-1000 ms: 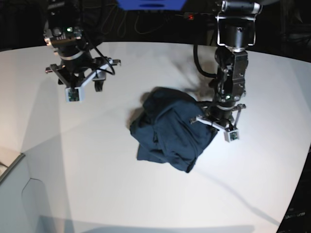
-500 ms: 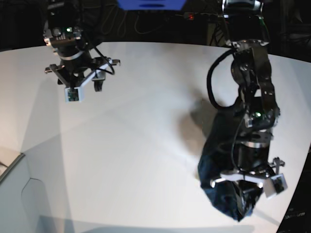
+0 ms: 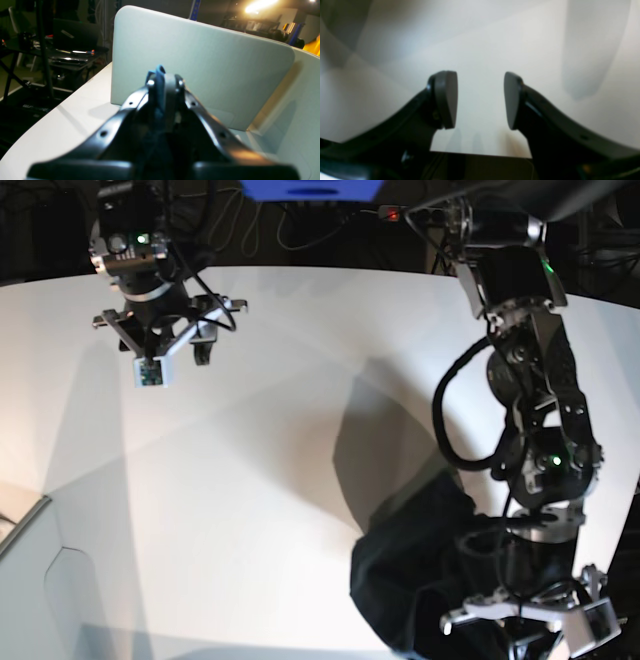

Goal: Layout the t-shirt on the table in an organized manner, then fold the t-shirt properly
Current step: 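Lift the t-shirt high with the left gripper and swing it to spread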

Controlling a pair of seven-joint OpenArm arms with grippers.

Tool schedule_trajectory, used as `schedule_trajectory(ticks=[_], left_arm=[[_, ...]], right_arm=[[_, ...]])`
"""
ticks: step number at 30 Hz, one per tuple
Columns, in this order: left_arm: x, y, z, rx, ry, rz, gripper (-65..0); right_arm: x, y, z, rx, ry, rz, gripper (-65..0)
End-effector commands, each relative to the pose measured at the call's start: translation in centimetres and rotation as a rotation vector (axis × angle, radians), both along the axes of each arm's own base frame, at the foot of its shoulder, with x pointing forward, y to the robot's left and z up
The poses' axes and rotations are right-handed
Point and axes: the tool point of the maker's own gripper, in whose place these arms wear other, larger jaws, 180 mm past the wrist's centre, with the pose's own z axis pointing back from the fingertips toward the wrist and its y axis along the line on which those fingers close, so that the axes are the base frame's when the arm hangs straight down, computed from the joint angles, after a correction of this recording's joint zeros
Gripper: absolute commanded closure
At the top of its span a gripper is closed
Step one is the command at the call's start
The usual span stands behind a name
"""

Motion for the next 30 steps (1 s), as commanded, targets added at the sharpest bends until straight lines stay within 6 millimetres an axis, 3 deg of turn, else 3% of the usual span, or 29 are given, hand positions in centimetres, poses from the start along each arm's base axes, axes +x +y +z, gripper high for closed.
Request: schedule_trajectory(ticks=[1, 5, 17, 22, 30], left_arm=[[-0.3, 0.0, 2.8, 0.001, -0.094, 0.001, -0.2], [-0.6, 0.7, 3.6, 0.009, -0.118, 0.018, -0.2], [-1.6, 7.6, 10.7, -0.041, -0.300, 0.193, -0.2], [-1.9, 7.8, 13.7, -0.028, -0.369, 0.195, -0.4], [-2.2, 6.5, 17.9, -0.028, -0.466, 0.161, -0.4]], right_arm=[[0.5, 0.1, 0.8, 0.004, -0.038, 0.001, -30.2], [0.5, 0.1, 0.8, 0.004, -0.038, 0.001, -30.2], [0.5, 0.1, 0.8, 0.005, -0.038, 0.000, -30.2], [0.5, 0.5, 0.9, 0.021, -0.038, -0.009, -30.2], [0.4, 0.6, 0.8, 0.024, -0.035, -0.010, -30.2]])
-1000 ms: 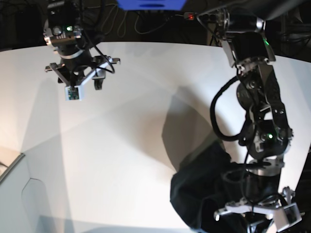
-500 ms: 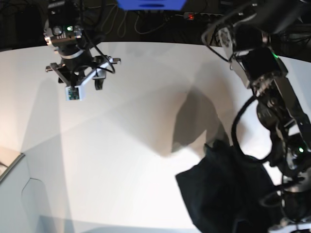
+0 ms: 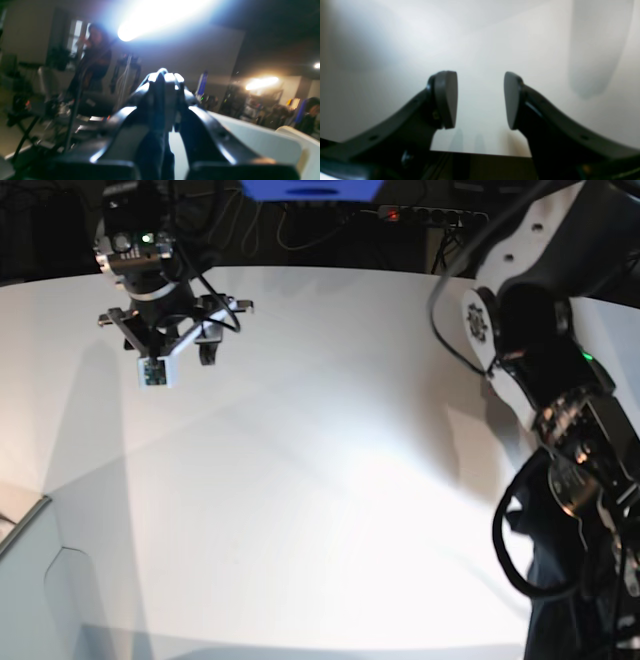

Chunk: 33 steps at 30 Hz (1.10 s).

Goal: Layout the t-shirt on the table in an organized manner, then fold the t-shirt properly
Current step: 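Lift the t-shirt high with the left gripper and swing it to spread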

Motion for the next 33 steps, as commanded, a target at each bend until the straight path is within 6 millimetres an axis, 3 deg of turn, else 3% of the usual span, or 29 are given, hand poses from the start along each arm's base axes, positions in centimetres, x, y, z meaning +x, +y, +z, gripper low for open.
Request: schedule_trajectory(ticks=[1, 4, 7, 14, 16, 21, 27, 29, 33], left_arm=[[-1.1, 0.0, 2.2, 0.012, -0.079, 0.008, -0.4], [-1.1, -0.1, 2.4, 0.014, -0.082, 0.006, -0.4], [-0.4, -2.7, 2.1, 0.038, -0.072, -0.069, -0.4], [2.9, -8.5, -1.4, 0.044, 0.042, -0.255, -0.5], [4.5, -10.0, -3.7, 0.026, 0.111, -0.302, -0.5], [5.9, -15.3, -9.1, -0.001, 0.252, -0.463, -0.5], [4.7, -24.4, -15.9, 0.056, 0.426, -0.695, -1.4], [3.9, -27.2, -18.7, 0.096, 0.495, -0.750, -7.1], [1.9, -32.2, -24.3, 0.188, 0.627, -0.852, -26.6]], right_arm=[[0.5, 0.0, 0.8, 0.000, -0.037, 0.002, -30.2], [0.5, 0.0, 0.8, 0.000, -0.037, 0.002, -30.2], [0.5, 0.0, 0.8, 0.000, -0.037, 0.002, -30.2], [0.5, 0.0, 0.8, -0.002, -0.039, 0.003, -30.2], [0.5, 0.0, 0.8, -0.002, -0.039, 0.003, -30.2], [0.5, -0.3, 0.8, -0.009, -0.039, 0.002, -30.2], [0.5, -3.3, 0.9, -0.044, -0.040, -0.079, -30.2], [0.5, -4.1, 1.0, -0.054, -0.041, -0.096, -30.2], [0.4, -4.7, 1.0, -0.063, -0.041, -0.112, -30.2]])
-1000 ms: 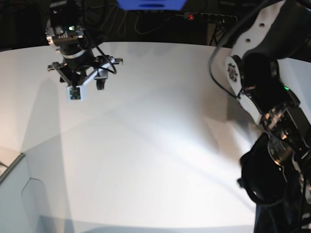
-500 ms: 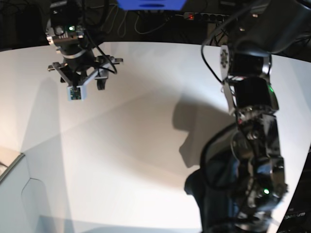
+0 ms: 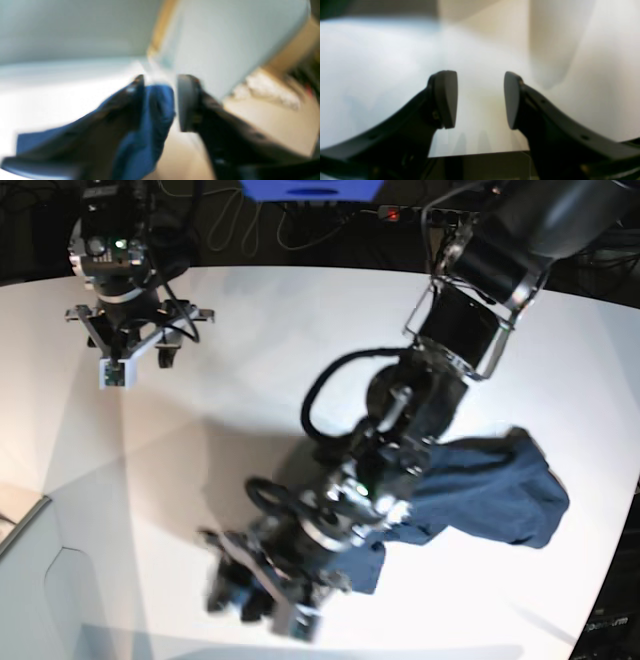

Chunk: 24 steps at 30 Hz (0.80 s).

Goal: Layout the t-shirt on the table in an organized manner, then fold the t-shirt properly
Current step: 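Lift the t-shirt high with the left gripper and swing it to spread, then lay the t-shirt down and pull its edge away with the left gripper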

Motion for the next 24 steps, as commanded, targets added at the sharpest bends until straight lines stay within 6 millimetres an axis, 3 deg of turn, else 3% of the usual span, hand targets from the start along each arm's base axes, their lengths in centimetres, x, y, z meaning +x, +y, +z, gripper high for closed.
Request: schedule_trajectory(ticks=[1, 3, 6, 8, 10, 13, 17, 20, 24], left_arm=[[-0.3, -1.3, 1.5, -0.022, -0.043, -0.028, -31.1], [-1.6, -2.6, -0.7, 0.009, -0.003, -0.067, -39.2], [-3.4, -3.2, -2.6, 0.014, 0.032, -0.089, -46.6], [-4.0, -2.1, -3.3, 0.021, 0.040, -0.078, -48.1], [-3.4, 0.4, -3.2, 0.025, 0.027, -0.035, -48.2], [-1.9, 6.0, -3.9, 0.019, 0.043, 0.096, -48.4], [0.6, 16.5, -5.1, 0.020, 0.077, 0.341, -48.5], [1.0, 23.6, -7.9, 0.033, 0.148, 0.503, -48.4], [0.3, 29.6, -11.7, 0.039, 0.248, 0.652, -48.4]], right_arm=[[0.6, 0.1, 0.9, -0.003, -0.040, 0.005, -30.2], [0.6, 0.1, 0.9, -0.003, -0.040, 0.005, -30.2], [0.7, 0.1, 1.0, -0.002, -0.043, 0.006, -30.2], [0.7, 0.2, 1.0, -0.001, -0.045, 0.009, -30.2], [0.9, 0.3, 1.1, 0.000, -0.048, 0.010, -30.2], [0.9, 0.3, 1.1, 0.000, -0.049, 0.010, -30.2], [1.0, 0.4, 1.1, 0.005, -0.051, 0.012, -30.2], [1.0, 0.5, 1.2, 0.007, -0.053, 0.012, -30.2], [1.4, 1.4, 1.3, 0.030, -0.064, 0.016, -30.2]])
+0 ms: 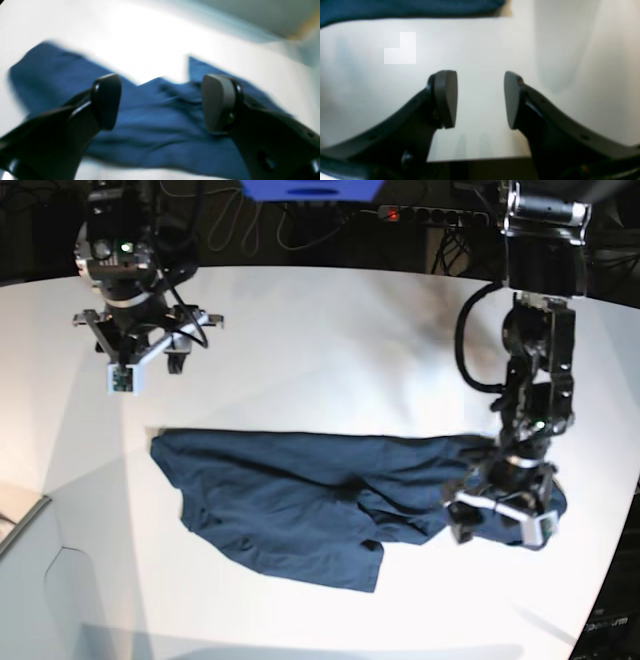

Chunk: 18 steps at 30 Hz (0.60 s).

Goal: Layout the t-shirt on the table in an organized manner, then fold the t-shirt properly
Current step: 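Lay the t-shirt down and pull its edge away with the left gripper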

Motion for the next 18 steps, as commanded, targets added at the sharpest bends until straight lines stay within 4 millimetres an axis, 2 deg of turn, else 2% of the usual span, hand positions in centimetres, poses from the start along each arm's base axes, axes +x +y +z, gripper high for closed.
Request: schedule_trajectory(ticks=[1, 5, 9, 13, 18], left_arm=[[0.4, 1.9, 0.7, 0.004, -0.026, 0.039, -48.3], [-2.3, 7.8, -2.7, 0.010, 0.063, 0.174, -48.3], [-4.5, 11.2, -5.0, -0.005, 0.123, 0.266, -48.5], [-5.9, 12.5, -8.1, -0.031, 0.205, 0.316, -48.5], [-5.0, 11.8, -8.4, -0.050, 0.212, 0.310, -48.5]], right_arm=[[0.5, 0.0, 0.9, -0.002, -0.041, 0.002, -30.2], [0.4, 0.0, 0.9, -0.002, -0.038, 0.002, -30.2], [0.4, 0.0, 0.9, -0.002, -0.038, 0.002, -30.2], [0.5, 0.0, 0.9, -0.001, -0.040, 0.001, -30.2], [0.5, 0.0, 0.9, -0.001, -0.040, 0.001, -30.2]])
